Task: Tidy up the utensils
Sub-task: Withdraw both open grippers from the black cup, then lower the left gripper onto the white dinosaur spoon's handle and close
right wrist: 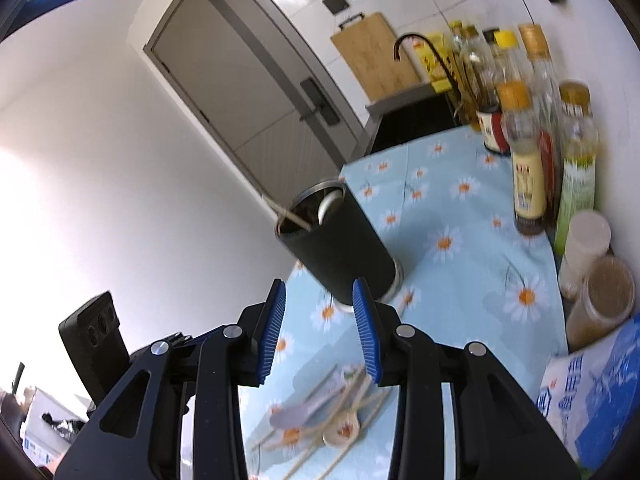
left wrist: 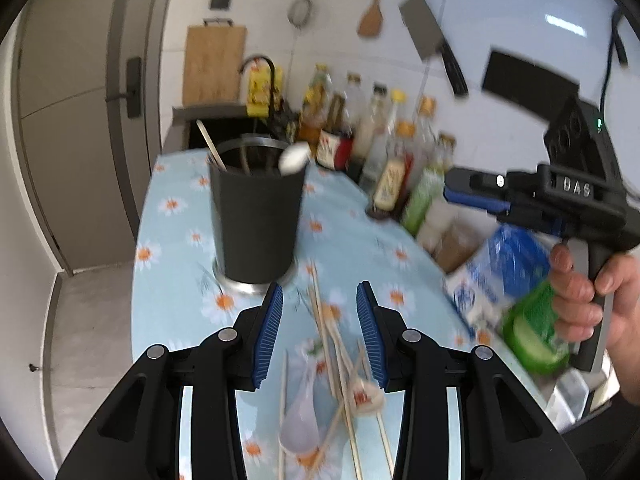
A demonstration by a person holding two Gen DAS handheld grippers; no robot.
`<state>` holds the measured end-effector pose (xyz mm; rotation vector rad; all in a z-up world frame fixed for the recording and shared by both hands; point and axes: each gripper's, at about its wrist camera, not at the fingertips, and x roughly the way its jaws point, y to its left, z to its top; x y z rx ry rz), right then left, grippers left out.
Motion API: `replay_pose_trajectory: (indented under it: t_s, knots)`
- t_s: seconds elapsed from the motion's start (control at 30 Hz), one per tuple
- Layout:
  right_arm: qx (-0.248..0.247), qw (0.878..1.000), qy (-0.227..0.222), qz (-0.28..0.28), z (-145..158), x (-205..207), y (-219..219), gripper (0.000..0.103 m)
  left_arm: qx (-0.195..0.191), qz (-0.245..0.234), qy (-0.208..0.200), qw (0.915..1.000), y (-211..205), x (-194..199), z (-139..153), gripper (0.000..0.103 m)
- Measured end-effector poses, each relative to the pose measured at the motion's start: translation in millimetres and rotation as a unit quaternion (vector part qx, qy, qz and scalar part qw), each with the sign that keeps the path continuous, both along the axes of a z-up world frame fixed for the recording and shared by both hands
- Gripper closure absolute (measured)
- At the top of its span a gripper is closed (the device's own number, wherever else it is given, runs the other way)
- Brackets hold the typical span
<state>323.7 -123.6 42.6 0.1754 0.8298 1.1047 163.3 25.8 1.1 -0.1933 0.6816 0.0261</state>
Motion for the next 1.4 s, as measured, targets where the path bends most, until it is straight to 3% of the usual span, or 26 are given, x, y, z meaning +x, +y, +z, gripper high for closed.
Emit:
replay_pose_trajectory:
  t_s: [0.33,0.53,0.67,1.13,1.4]
  knots:
    - [-0.009,0.997,0.065,0.034,-41.1,-8.9,-22.8,0.067,0.023,-0.028,0.131,0.9907,-25.7,8.0,-40.7,0.066]
    - [-0.011,0.996,0.078,0.039,-51.5,-12.4,-34.4,0.067,0.019,-0.024,0.204,0.9784,-17.9,23.5,-55.3,0.066]
    - [-0.023,0.996,0.079,0.045,-56.4,-15.3,-42.2,0.067,0.028,-0.049,0.241,0.9688,-18.6,34.6,-65.1,0.066]
    - [-0.062,0.991,0.110,0.045,-84.1,-23.8,-39.5,0.067,0.051,-0.125,0.334,0.9330,-21.4,64.2,-105.4,0.066]
    - [-0.065,0.990,0.118,0.041,-91.1,-31.0,-33.1,0.067,0.057,-0.122,0.349,0.9273,-11.5,71.5,-111.5,0.066]
